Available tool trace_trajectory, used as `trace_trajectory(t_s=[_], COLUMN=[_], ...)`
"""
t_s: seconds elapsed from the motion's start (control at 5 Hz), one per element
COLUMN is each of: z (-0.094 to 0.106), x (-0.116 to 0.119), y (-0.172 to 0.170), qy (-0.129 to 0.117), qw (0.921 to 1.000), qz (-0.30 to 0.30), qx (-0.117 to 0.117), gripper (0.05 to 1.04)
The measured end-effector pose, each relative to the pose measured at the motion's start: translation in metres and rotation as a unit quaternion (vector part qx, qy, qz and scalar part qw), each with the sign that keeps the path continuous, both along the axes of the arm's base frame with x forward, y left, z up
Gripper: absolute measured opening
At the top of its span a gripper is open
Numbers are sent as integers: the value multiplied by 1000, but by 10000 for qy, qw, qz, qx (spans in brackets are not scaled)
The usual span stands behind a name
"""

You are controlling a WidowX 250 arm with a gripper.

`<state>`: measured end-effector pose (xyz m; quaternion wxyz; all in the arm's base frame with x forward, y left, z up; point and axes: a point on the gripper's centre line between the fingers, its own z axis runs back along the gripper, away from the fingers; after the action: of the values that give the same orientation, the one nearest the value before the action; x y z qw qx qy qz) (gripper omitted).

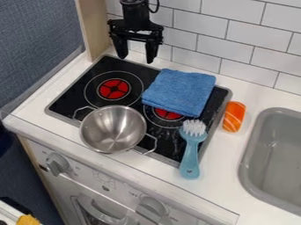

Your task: Moved the blue cloth to the left burner besides the silver pot

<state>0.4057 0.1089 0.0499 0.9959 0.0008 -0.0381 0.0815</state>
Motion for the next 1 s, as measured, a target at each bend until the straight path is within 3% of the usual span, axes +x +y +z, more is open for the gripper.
trace_trajectory(t_s=[0.2, 0.4, 0.6, 1.0], z=[-20, -19, -6, 5], x=[-7, -20, -22, -11], y=[-2, -14, -37, -82], qy=[244, 119, -116, -205], qw=[9997, 9999, 9992, 9970], qz=[8, -71, -344, -741], qx=[-67, -30, 149, 10], gripper=[999, 999, 999, 999])
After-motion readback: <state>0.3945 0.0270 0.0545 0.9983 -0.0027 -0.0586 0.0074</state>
